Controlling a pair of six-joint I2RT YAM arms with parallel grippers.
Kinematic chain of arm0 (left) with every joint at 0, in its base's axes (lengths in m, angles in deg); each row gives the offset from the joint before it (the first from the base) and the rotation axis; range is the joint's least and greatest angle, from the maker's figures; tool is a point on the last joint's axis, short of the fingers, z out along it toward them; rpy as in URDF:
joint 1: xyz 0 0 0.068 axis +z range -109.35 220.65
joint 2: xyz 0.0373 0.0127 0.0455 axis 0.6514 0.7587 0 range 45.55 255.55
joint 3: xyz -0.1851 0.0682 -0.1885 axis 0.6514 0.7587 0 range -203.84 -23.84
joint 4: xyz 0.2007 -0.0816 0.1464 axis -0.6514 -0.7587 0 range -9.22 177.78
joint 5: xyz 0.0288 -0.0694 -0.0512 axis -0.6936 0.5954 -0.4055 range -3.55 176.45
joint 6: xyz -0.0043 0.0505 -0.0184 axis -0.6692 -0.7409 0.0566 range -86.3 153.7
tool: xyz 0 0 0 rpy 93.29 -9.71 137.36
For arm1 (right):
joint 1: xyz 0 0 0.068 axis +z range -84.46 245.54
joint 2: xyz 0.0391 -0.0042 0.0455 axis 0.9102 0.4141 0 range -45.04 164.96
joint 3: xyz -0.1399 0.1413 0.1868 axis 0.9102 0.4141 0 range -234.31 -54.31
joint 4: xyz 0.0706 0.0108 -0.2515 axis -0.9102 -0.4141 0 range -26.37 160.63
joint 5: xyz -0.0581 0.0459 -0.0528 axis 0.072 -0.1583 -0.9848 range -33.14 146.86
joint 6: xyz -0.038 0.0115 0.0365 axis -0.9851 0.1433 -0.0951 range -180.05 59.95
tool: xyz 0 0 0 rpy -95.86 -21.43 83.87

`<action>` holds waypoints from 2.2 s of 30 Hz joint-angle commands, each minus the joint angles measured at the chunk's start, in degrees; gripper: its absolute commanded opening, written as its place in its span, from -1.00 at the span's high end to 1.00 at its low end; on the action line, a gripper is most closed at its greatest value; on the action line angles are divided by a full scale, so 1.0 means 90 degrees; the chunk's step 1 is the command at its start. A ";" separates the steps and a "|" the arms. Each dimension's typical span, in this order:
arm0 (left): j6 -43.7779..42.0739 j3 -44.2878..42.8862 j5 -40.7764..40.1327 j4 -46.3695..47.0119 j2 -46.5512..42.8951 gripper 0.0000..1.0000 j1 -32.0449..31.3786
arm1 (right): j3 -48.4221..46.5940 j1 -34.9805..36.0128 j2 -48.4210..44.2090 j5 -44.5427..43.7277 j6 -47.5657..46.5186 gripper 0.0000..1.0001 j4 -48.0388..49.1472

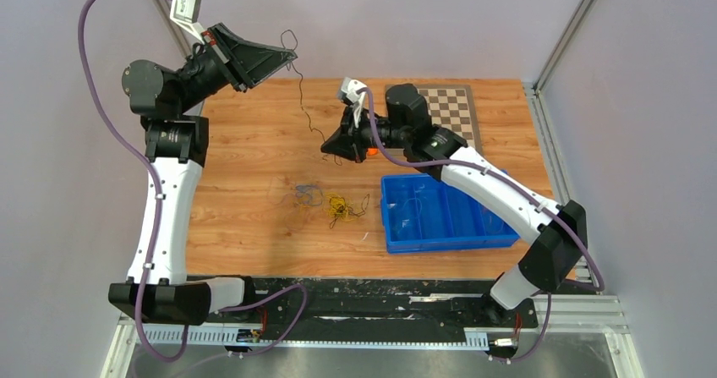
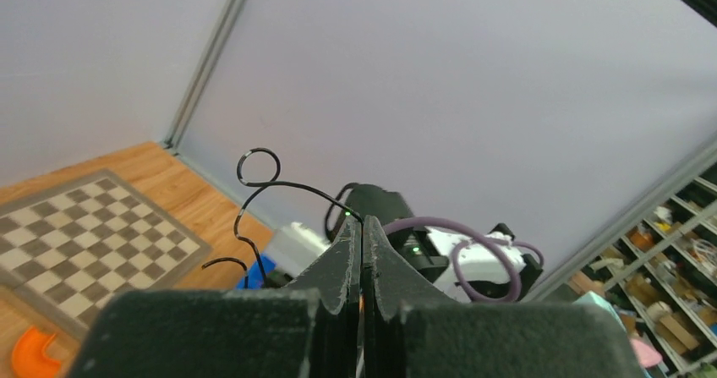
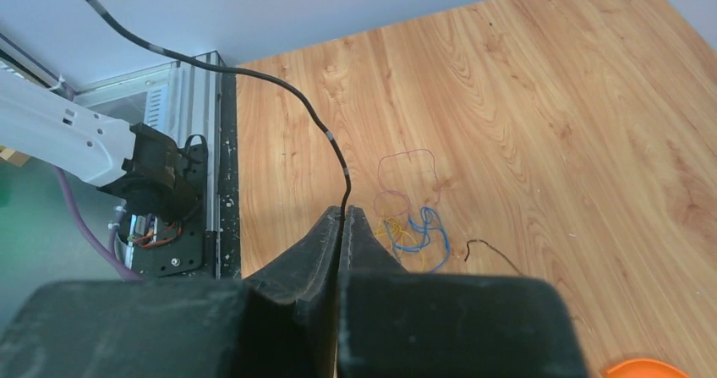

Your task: Untangle the cables

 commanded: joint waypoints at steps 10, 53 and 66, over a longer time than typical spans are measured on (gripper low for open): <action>-0.5345 0.0716 -0.1224 -0.6450 0.0419 1.00 -0.0009 | -0.1071 -0.0093 -0.1610 -0.0413 0.0081 1.00 0.0222; -0.7659 0.1850 -0.0117 -0.2575 -0.0381 -1.00 -0.4175 | 0.0251 -0.1003 -0.2743 0.1120 0.2491 1.00 0.0812; -0.6428 0.2180 -0.1272 -0.0598 0.0304 -0.31 -0.4517 | 0.0009 -0.1012 -0.2564 0.1311 0.3956 1.00 0.1813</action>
